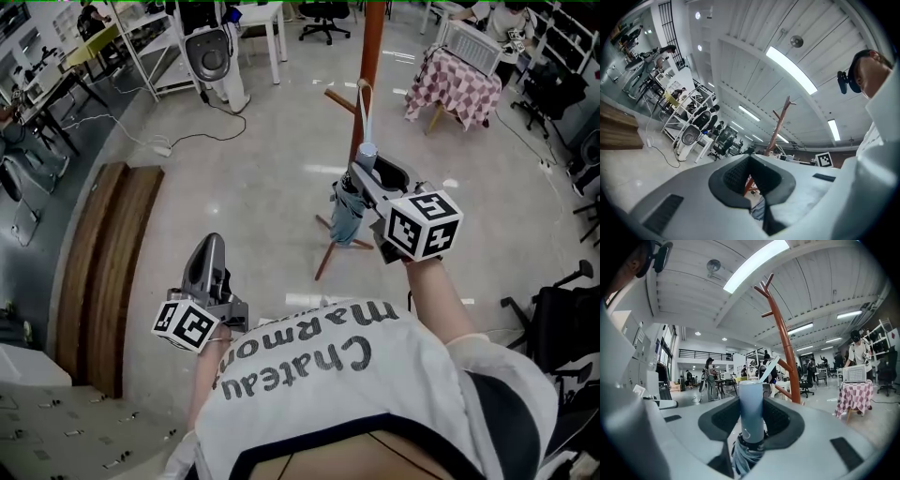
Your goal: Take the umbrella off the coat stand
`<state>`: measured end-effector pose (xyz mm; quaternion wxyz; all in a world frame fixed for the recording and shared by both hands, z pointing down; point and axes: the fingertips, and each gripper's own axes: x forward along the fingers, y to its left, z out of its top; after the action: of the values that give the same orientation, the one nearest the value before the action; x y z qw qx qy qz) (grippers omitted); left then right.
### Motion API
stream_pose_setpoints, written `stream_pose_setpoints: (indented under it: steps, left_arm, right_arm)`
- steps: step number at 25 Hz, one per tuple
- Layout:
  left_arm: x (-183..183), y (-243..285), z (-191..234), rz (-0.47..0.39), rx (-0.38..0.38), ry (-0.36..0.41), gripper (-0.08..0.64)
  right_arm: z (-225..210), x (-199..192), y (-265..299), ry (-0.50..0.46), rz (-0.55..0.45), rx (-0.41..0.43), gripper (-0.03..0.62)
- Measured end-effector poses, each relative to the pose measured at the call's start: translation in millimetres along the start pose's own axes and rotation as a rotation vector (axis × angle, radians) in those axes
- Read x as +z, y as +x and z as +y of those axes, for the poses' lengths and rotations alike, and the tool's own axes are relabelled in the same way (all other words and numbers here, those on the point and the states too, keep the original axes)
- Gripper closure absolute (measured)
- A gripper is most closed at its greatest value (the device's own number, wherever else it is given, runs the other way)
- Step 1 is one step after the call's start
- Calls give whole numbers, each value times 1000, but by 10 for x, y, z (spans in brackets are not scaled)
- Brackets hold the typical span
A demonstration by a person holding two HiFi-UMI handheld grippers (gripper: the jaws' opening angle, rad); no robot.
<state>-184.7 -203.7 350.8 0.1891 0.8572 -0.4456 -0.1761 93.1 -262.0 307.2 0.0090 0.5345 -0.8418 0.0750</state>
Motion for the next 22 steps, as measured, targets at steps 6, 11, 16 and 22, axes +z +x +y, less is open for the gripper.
stream_pose_setpoints:
  steps: [6,11,16,22]
  left_arm:
    - [-162,49,-69,133,-106,54,538]
    - [-176,25,-97,167,-175,89,538]
    - [-246,59,-210,193,-238,125,538]
    - [-345,33,-379,217,-299,149,538]
  right_arm:
    - [157,-173,-164,47,6,-46,430]
    - [364,-372,-320,73,6,-114,430]
    - [556,-534,-542,108,-7,-157,430]
    - [682,-521,-766,119,-47,-162,430]
